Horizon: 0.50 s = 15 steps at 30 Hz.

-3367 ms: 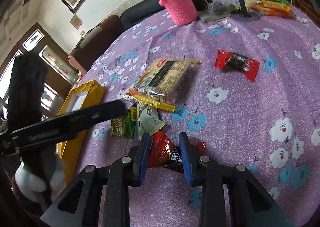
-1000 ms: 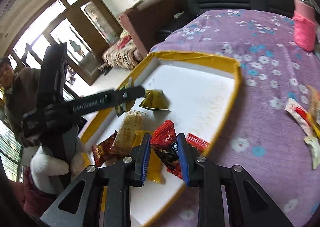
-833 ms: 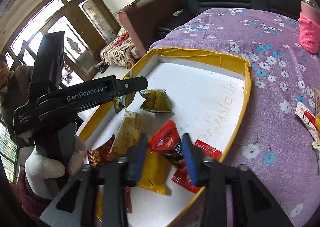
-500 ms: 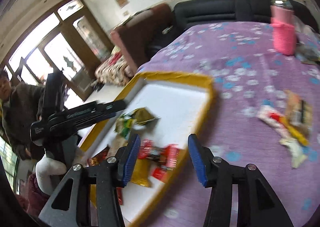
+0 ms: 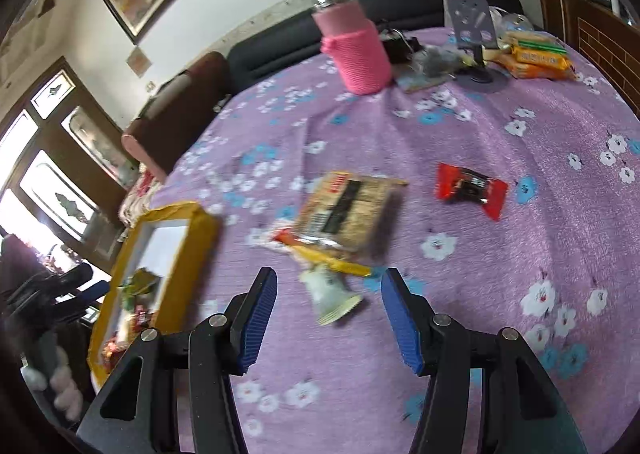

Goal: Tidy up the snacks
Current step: 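Grasp the cracker pack with the right tool while the left tool grasps a packet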

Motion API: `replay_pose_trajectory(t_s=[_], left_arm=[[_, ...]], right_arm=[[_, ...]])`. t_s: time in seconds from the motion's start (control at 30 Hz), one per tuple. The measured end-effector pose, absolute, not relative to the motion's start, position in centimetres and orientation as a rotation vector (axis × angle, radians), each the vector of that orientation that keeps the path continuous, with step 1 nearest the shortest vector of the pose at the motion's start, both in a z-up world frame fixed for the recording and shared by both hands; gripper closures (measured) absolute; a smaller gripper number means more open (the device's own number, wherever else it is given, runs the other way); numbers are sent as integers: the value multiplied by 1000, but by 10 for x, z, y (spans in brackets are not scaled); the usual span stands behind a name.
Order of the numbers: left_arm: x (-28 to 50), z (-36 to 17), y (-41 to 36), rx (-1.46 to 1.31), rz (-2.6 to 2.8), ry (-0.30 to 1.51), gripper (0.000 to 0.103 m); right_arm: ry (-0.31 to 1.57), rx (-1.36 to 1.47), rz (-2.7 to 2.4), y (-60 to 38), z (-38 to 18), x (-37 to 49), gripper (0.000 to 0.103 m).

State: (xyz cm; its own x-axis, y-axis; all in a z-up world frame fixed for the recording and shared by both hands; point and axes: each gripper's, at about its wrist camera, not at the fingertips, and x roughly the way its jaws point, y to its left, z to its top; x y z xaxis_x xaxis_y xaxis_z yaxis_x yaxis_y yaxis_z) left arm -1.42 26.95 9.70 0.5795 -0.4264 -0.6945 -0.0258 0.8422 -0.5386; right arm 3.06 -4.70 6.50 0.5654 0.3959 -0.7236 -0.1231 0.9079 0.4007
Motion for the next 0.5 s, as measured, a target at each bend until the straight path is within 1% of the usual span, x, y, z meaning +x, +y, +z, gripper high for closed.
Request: replay_pose_trajectory(t_s=[0.2,0.23,0.3,0.4,0.43,0.5], left_arm=[[-21,101,230,-468,-304,949,36],[-23,101,227,-462,-308,948,36],[-28,102,220,-438,-308,938,36],[-35,101,215,-423,-313,933,36],[-36,101,214,-418,-314,931,36],[-38,100,212,-404,-317,929,36]], right_arm=[[950,366,283,-42,53,79,46],[957,359,266,-37,52,88,43],[982,334,220,-28,48,106,42],[1066,275,155,-12,38,127,33],[1084,250,134,-7,35,129,33],[1086,216,117,0,32,129,26]])
